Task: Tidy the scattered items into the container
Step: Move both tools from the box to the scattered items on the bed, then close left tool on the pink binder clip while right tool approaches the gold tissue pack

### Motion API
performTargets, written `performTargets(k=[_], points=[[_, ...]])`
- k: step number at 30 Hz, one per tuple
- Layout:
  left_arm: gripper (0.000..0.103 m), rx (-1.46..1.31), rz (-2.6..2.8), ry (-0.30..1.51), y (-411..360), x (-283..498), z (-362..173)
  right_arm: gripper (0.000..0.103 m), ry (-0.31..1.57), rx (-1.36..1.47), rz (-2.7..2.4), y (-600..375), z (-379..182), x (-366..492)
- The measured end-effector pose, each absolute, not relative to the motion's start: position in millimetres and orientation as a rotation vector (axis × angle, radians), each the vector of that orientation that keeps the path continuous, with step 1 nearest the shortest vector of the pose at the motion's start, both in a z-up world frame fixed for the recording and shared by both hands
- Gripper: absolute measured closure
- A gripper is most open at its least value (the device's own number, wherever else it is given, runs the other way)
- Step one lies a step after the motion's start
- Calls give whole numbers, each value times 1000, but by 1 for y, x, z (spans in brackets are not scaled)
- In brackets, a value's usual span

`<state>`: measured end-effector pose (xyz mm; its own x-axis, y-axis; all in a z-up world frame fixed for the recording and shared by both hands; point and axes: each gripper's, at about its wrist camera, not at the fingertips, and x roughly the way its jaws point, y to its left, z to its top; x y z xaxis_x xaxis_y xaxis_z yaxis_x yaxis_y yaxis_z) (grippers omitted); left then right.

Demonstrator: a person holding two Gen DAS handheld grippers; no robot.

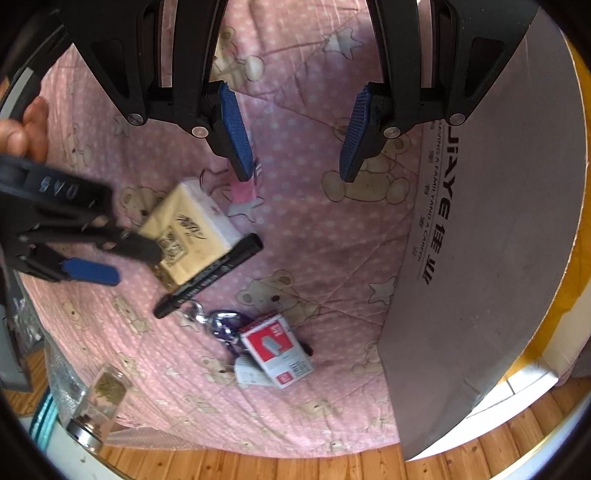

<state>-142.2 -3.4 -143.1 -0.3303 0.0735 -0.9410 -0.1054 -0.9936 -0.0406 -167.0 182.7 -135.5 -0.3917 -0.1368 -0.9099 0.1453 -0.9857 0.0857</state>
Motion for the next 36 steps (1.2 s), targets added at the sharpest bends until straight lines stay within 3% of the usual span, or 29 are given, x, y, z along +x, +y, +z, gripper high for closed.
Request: performTargets(k=[4, 10, 14, 18, 36], points=[[52, -1757, 2502, 20, -14, -145, -143, 31, 56, 1634, -2569, 198, -133, -174], [52, -1683, 2518, -98, -26, -137, -121, 31, -42, 1530, -2479, 185, -118, -166], [52, -1643, 2478, -186, -31, -135, -118, 24, 13, 1493, -2372, 153, -120, -154], [52, -1706, 2409, -147, -25, -137, -136, 24, 97, 1556, -2337, 138, -139, -148], [52, -1776, 2511, 44, -30, -120, -156, 36, 76, 1587, -2374, 158, -127, -137]])
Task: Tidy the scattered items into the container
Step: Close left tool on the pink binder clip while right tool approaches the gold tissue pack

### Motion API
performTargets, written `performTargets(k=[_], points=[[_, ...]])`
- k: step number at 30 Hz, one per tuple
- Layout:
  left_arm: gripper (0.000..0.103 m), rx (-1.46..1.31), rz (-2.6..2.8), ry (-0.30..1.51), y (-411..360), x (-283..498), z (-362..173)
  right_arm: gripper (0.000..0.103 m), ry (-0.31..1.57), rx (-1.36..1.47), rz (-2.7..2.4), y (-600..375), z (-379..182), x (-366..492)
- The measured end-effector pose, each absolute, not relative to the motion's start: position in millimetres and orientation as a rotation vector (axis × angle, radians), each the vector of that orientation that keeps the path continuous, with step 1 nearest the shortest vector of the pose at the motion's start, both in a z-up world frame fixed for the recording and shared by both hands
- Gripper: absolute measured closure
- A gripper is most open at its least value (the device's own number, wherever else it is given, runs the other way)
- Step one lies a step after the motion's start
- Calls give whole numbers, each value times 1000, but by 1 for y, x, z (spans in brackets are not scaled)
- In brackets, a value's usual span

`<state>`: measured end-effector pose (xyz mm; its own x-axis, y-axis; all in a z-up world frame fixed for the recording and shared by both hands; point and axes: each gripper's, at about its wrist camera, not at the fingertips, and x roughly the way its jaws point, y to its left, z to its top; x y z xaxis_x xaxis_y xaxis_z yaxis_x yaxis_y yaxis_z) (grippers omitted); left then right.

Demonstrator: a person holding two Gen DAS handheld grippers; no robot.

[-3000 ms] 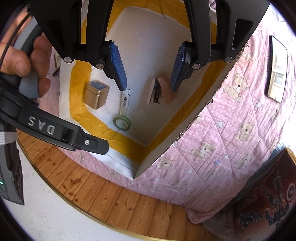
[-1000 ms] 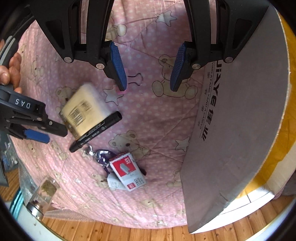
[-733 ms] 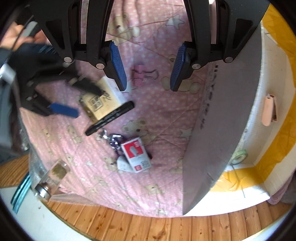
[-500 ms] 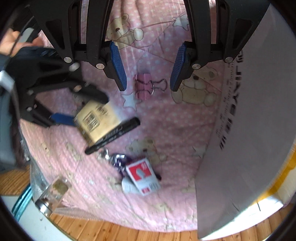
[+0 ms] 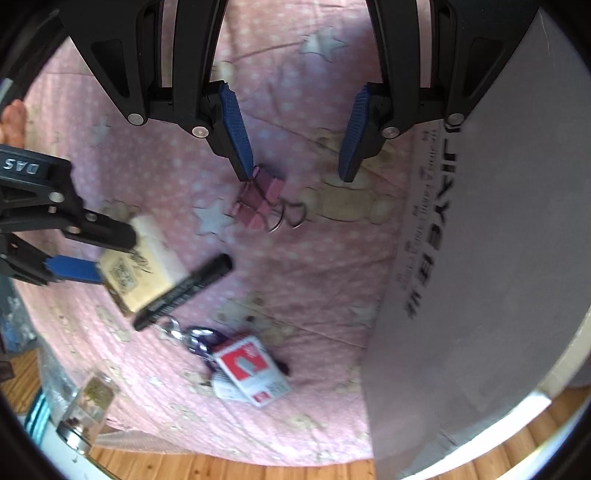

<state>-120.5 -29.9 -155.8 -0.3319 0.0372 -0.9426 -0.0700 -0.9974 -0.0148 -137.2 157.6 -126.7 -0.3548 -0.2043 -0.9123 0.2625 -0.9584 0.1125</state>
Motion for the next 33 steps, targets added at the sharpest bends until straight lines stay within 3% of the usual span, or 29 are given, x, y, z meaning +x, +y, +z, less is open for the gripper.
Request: performTargets(k=[9, 19, 21, 33], points=[[54, -1753, 2529, -274, -44, -115, -143, 38, 51, 1585, -2372, 172, -132, -148], [54, -1757, 2621, -138, -26, -130, -149, 37, 28, 1563, -2377, 171, -136, -151], [65, -1737, 2643, -131, -31, -130, -147, 37, 20, 1565, -2366, 173, -136, -151], [56, -1761, 2661, -234, -35, -116, -144, 35, 30, 1534, -2361, 169, -138, -151]])
